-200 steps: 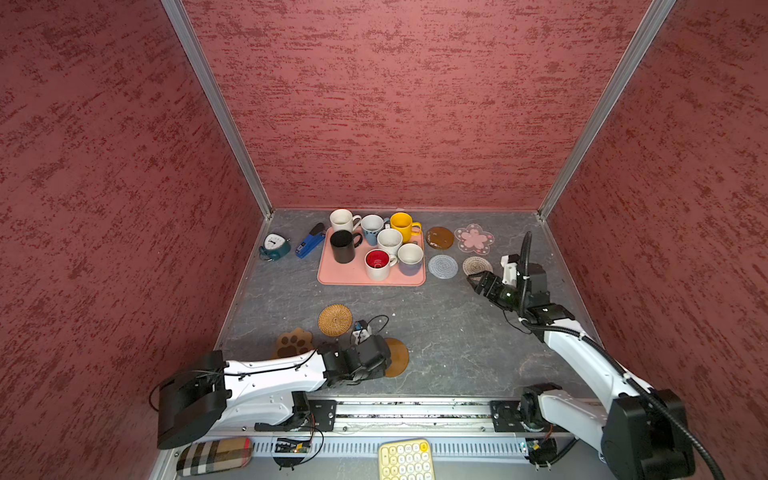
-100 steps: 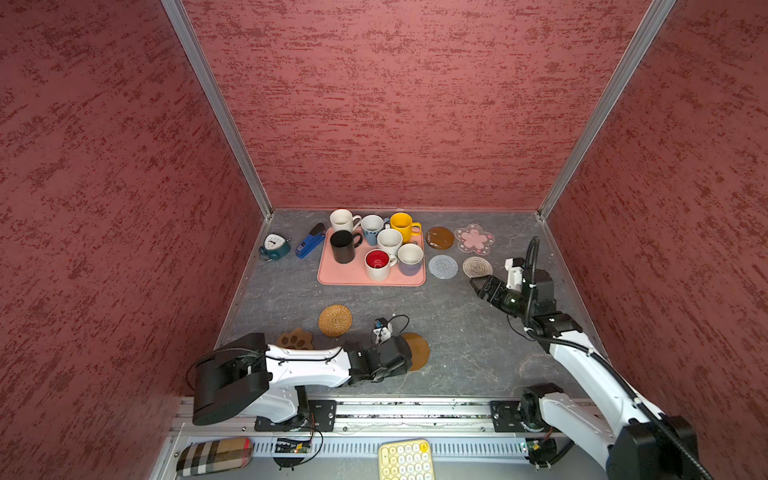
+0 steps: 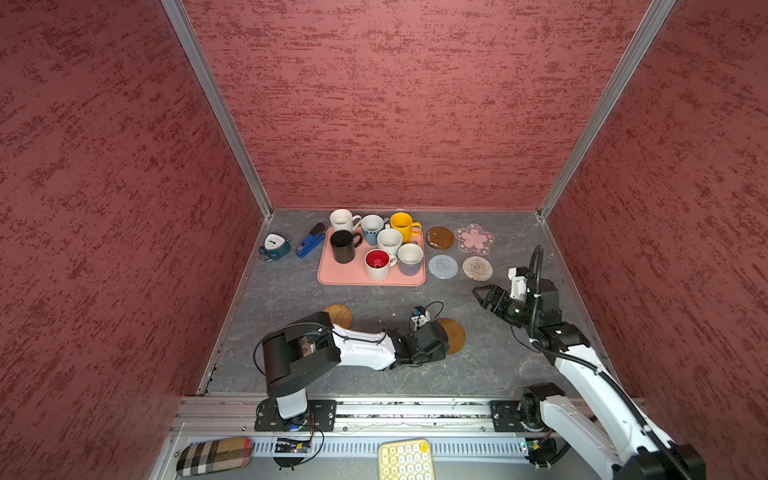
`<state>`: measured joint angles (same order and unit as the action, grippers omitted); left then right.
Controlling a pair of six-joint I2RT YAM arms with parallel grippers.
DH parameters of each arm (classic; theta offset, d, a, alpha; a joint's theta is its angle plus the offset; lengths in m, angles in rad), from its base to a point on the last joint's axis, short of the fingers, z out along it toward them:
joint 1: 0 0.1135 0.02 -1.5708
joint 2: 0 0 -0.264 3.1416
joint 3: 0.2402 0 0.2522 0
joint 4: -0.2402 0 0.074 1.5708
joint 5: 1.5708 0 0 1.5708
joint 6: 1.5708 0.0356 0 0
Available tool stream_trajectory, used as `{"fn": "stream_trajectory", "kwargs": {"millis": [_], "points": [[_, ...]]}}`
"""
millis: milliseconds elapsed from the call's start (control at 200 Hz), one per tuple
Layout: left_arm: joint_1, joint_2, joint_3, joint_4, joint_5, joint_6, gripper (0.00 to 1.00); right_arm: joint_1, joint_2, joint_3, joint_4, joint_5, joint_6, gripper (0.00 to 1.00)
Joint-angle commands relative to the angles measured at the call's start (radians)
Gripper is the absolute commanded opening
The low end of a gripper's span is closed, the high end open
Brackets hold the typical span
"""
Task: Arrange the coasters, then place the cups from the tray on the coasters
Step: 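Push the wooden round coaster with the left gripper toward the right gripper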
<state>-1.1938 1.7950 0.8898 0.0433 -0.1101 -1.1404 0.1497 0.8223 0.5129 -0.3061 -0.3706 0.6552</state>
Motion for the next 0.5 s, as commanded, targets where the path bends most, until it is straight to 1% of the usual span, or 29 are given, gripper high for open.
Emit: {"fn": "stream_trajectory", "kwargs": {"millis": [0, 140, 260, 396, 491], "points": [[0.006, 0.093, 0.069, -0.048, 0.026, 0.06, 0.42, 0.006, -0.041, -0.015, -0.073, 0.033, 0.02, 0.87], [0.021, 0.185, 0.182, -0.022, 0.056, 0.085, 0.42, 0.006, -0.082, -0.046, -0.104, 0.039, 0.064, 0.88], [0.033, 0.255, 0.265, -0.001, 0.068, 0.096, 0.42, 0.006, -0.134, -0.064, -0.147, 0.072, 0.095, 0.88], [0.044, 0.311, 0.324, 0.016, 0.078, 0.106, 0.42, 0.006, -0.193, -0.098, -0.168, 0.081, 0.143, 0.89], [0.057, 0.326, 0.343, 0.031, 0.088, 0.114, 0.42, 0.005, -0.199, -0.123, -0.163, 0.062, 0.177, 0.9]]}}
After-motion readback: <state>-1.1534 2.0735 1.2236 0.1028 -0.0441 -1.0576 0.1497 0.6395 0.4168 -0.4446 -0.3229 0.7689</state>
